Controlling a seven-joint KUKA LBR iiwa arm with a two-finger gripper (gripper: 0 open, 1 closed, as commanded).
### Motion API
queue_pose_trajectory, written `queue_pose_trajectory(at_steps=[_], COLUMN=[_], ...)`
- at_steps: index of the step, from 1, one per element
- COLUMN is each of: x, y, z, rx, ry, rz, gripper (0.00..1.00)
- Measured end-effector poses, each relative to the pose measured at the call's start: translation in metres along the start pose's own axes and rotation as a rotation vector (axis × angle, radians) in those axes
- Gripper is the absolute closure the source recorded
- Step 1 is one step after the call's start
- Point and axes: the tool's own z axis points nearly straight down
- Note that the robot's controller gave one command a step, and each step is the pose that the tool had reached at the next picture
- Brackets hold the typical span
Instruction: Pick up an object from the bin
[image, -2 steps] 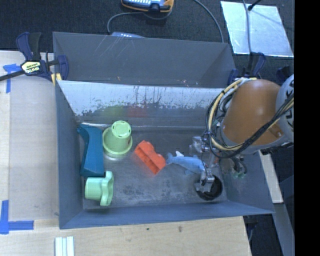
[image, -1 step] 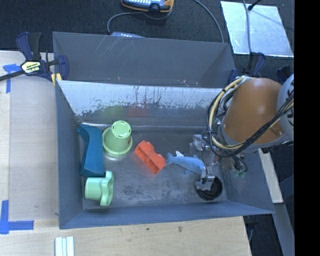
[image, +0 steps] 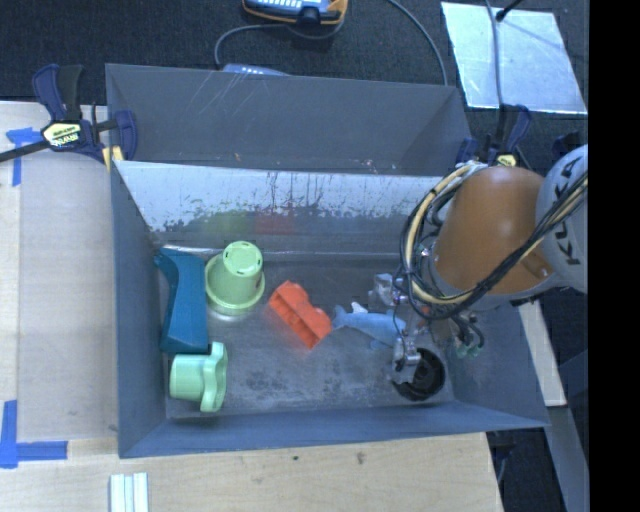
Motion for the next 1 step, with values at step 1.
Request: queue_pose_trajectory(at_steps=[1], x=[-0.004], y=[0.0028], z=[0.0591], rx=[-0.001], ry=[0.003], rz=[-0.23], gripper=[1.0])
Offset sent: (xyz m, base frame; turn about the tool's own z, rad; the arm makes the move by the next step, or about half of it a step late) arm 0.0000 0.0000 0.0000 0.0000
